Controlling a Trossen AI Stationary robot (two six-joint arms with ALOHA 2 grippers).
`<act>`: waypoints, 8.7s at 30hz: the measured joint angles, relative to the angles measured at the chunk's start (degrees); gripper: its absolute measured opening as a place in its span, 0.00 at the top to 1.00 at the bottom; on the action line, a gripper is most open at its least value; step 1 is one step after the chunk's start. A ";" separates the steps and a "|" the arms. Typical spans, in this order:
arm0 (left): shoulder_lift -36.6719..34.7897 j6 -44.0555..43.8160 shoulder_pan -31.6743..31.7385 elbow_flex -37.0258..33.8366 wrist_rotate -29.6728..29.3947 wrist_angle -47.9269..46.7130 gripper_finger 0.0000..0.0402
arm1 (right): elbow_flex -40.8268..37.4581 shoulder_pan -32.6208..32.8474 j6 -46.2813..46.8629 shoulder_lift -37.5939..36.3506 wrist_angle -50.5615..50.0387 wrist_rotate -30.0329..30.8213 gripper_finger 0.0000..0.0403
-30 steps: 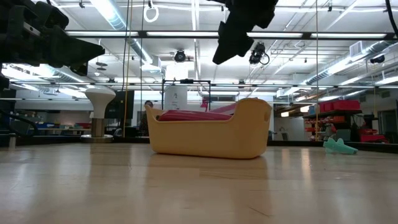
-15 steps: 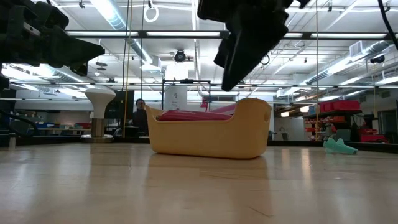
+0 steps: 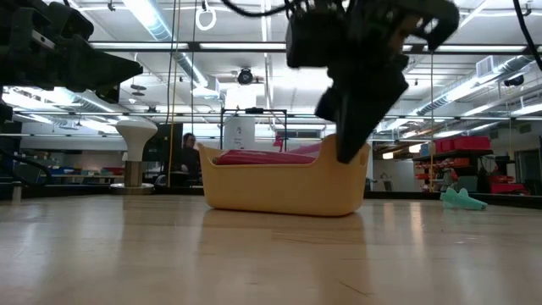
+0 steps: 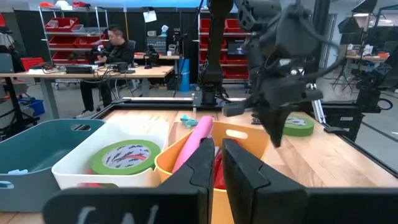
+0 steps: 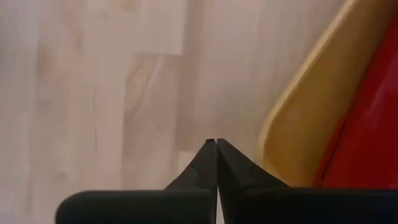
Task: Pick and place Stapler, Stapler remover, tape
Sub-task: Adjust the yellow bin, then put the green tape into the white bin
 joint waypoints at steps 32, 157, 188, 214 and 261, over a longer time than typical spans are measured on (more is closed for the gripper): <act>0.00 0.00 -0.01 0.00 -0.01 0.00 0.91 | -1.45 -0.31 15.33 -0.09 -4.30 11.66 1.00; 0.00 0.00 0.00 -0.01 0.00 0.01 0.91 | -17.16 33.68 3.36 -13.29 -9.94 11.95 0.39; 0.00 0.00 0.00 -0.02 0.00 0.00 0.91 | -27.60 32.72 9.60 -13.27 0.73 13.27 0.56; 0.00 0.00 0.00 -0.02 0.00 0.00 0.91 | -12.79 18.34 7.98 -13.22 -5.73 14.34 0.78; 0.00 0.00 0.00 -0.01 -0.01 0.02 0.91 | 19.93 -33.74 9.41 -12.96 -11.64 8.17 0.78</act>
